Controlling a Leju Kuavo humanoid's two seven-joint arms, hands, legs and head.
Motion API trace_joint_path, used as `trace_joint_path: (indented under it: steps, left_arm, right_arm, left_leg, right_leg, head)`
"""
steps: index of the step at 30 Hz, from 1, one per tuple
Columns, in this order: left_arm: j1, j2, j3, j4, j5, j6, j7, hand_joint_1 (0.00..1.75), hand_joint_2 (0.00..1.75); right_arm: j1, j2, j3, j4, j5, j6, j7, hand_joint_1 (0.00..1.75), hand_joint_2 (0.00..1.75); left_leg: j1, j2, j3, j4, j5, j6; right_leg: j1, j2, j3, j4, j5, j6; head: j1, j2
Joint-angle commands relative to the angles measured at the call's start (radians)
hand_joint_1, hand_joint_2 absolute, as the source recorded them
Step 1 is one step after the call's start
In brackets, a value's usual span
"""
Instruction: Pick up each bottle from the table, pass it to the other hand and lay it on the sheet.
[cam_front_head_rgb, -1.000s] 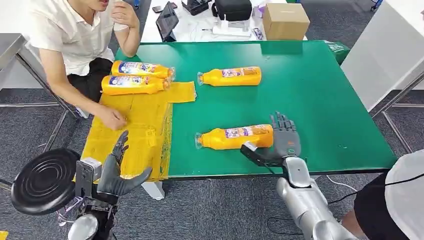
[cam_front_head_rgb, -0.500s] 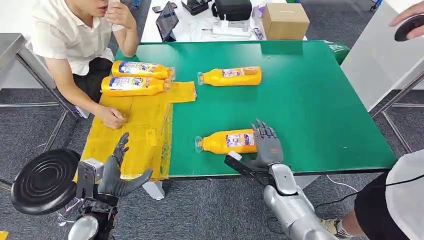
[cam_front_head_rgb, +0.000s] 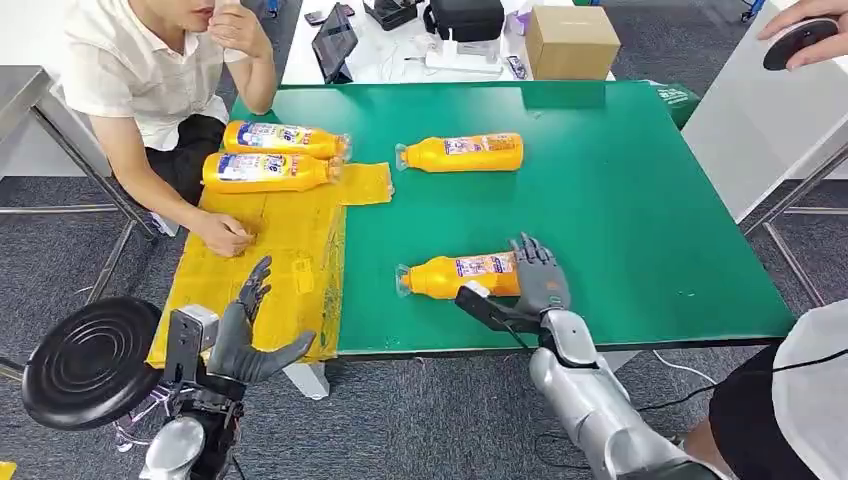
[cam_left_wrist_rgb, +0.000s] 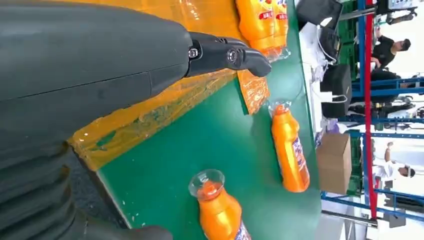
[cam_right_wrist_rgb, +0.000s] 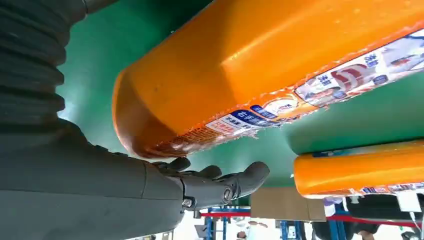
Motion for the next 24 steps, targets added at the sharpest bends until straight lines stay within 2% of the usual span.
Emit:
trace_joint_path:
  steps: [1, 8, 16, 17, 24]
  left_arm:
    - [-0.053, 0.013, -0.034, 0.081, 0.016, -0.006, 0.009, 0.0, 1.75]
    - [-0.077, 0.004, -0.037, 0.11, 0.073, -0.018, 0.022, 0.0, 1.75]
    - [-0.077, 0.002, -0.034, 0.113, 0.081, -0.013, 0.026, 0.0, 1.75]
    - [-0.094, 0.001, -0.038, 0.133, 0.097, -0.016, 0.032, 0.0, 1.75]
    - [-0.102, 0.003, -0.045, 0.134, 0.104, -0.017, 0.031, 0.0, 1.75]
  right_arm:
    - [-0.083, 0.005, 0.028, 0.128, 0.016, 0.006, 0.019, 0.0, 1.75]
    - [-0.168, 0.008, 0.09, 0.166, 0.107, 0.047, 0.081, 0.0, 1.75]
    - [-0.167, 0.013, 0.092, 0.167, 0.112, 0.063, 0.08, 0.0, 1.75]
    - [-0.155, 0.017, 0.082, 0.205, 0.095, 0.096, 0.063, 0.0, 1.75]
    - [-0.16, 0.038, 0.087, 0.219, 0.101, 0.084, 0.058, 0.0, 1.75]
  left_leg:
    - [0.0, 0.0, 0.001, -0.001, 0.0, -0.001]
    - [-0.001, 0.002, 0.001, 0.0, 0.0, -0.001]
    - [0.0, 0.002, 0.001, 0.0, 0.0, -0.001]
    - [0.0, 0.001, 0.002, -0.001, 0.0, -0.001]
    - [0.0, 0.001, 0.0, 0.0, 0.0, -0.001]
  right_leg:
    - [0.0, -0.001, 0.001, 0.0, 0.0, -0.001]
    - [0.0, 0.001, 0.0, 0.001, 0.0, -0.001]
    - [0.0, 0.001, 0.001, 0.0, 0.0, -0.002]
    - [0.0, 0.0, 0.001, 0.0, 0.0, -0.001]
    - [0.0, 0.0, 0.0, 0.0, 0.0, -0.001]
  head:
    - [0.0, 0.0]
    - [0.0, 0.0]
    - [0.0, 0.0]
    - [0.0, 0.0]
    - [0.0, 0.0]
